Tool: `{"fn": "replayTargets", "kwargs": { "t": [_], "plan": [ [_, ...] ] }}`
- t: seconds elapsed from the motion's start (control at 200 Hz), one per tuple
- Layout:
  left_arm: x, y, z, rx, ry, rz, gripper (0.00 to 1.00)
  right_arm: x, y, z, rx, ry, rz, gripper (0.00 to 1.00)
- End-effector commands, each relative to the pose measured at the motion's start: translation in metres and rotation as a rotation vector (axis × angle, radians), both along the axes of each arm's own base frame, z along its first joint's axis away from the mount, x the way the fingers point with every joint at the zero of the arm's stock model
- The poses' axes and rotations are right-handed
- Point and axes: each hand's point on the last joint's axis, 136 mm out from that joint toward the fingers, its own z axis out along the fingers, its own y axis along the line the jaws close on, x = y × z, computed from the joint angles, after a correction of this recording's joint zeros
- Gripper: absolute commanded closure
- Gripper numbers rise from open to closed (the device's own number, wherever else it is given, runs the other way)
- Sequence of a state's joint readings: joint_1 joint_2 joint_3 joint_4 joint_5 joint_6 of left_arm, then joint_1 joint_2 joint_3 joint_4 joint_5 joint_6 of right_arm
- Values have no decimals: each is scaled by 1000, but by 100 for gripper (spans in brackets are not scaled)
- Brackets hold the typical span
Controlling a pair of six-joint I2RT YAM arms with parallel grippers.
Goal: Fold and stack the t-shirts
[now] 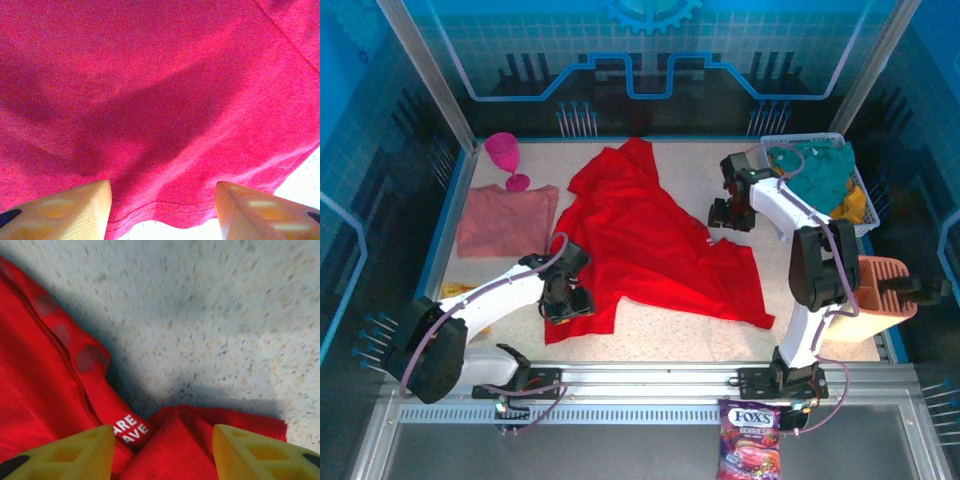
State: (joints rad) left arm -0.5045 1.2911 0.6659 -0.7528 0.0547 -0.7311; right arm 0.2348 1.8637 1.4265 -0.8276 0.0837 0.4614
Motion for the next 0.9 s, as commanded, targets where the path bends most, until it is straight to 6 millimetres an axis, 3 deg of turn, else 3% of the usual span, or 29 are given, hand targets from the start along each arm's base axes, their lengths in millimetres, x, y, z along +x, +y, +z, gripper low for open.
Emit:
{"fn": "replayTargets", "kwargs": {
  "t": [0.0, 0.395, 0.49, 0.665, 0.705, 0.896],
  "plan": [
    [1, 2, 7, 18, -17, -18, 43, -26, 6, -10, 25, 102, 11, 48],
    [5, 0, 6, 9, -33, -17, 41, -31, 2, -39, 12, 159, -5, 63],
    [6, -1, 8, 1, -42, -15, 40, -30, 3, -43, 27, 165, -10, 73],
    [8, 2, 12, 14, -68, -13, 37, -23, 3, -24, 3, 77, 8, 89],
    [9, 3, 13, 15, -75, -12, 35, -22, 3, -18, -11, 56, 26, 97],
    [19, -2, 21, 0, -107, -16, 33, -27, 6, 16, -92, -60, 92, 100]
  ]
}}
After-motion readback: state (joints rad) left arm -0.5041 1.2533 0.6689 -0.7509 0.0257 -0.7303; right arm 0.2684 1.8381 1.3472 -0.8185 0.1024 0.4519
